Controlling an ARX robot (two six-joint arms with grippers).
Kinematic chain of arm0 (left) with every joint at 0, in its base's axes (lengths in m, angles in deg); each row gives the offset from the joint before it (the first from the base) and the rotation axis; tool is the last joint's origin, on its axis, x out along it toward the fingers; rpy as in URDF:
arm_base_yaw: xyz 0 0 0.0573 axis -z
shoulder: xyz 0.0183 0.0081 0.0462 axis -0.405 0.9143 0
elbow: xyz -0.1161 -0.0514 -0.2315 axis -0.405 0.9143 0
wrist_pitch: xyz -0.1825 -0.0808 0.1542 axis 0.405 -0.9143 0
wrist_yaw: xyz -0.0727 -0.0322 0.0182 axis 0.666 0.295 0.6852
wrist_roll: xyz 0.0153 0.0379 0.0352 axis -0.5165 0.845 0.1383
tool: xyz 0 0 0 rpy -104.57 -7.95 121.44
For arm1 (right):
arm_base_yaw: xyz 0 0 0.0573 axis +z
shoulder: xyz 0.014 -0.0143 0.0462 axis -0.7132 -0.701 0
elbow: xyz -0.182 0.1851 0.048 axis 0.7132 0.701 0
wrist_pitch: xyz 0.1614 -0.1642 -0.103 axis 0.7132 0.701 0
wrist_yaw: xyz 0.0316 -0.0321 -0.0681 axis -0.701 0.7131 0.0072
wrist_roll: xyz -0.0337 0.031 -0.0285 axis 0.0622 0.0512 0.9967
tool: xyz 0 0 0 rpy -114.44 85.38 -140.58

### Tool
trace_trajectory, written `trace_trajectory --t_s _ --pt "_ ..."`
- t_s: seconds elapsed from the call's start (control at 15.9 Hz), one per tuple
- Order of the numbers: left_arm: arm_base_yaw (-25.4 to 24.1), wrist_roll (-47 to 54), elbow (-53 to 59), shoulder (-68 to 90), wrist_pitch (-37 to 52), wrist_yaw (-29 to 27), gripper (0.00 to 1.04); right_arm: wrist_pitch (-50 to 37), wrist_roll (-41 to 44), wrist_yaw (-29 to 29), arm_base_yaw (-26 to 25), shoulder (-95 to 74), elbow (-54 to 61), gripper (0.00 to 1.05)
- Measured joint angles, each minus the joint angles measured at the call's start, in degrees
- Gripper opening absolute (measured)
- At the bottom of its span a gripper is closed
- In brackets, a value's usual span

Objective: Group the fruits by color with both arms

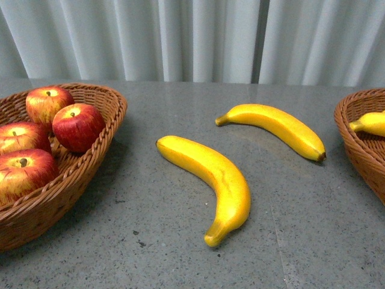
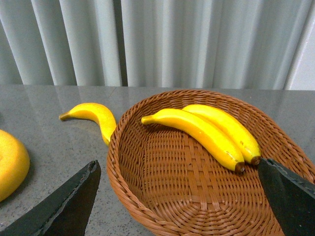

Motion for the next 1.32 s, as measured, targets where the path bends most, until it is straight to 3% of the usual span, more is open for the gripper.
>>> trace_trajectory --t_s 0.19,0.25,0.44,0.57,0.69,1.01,1.2,1.32 --pt "0.0 0.0 0.0 0.0 0.0 0.0 0.98 -0.7 -1.2 -2.0 -0.6 -0.6 0.0 0.98" --pt "0.0 0.0 0.0 0.0 0.0 0.0 0.98 -9.1 -4.9 -6.9 -0.6 -7.8 -0.4 0.98" --pt "0.0 0.0 0.0 0.0 0.0 0.0 0.98 -37.6 -6.8 -7.9 1.6 -40.6 -7.4 0.98" --pt "0.0 0.0 0.0 0.0 0.0 0.0 0.98 -45.7 -6.4 -7.4 5.8 -57.4 -16.6 0.98" --pt "0.0 0.0 0.0 0.0 0.0 0.0 0.98 -42.4 -5.9 -6.2 10.9 -70.5 -27.4 0.98" --pt "0.0 0.0 0.0 0.0 0.0 0.0 0.98 -19.4 -4.4 -2.6 26.3 -90.9 -57.4 0.98" --pt "0.0 0.0 0.0 0.0 0.0 0.0 0.98 -5.4 -3.1 -1.6 32.9 -97.7 -64.6 0.98" --pt "0.0 0.0 0.0 0.0 0.0 0.0 0.98 0.0 -2.6 -0.9 34.2 -100.1 -64.8 0.98"
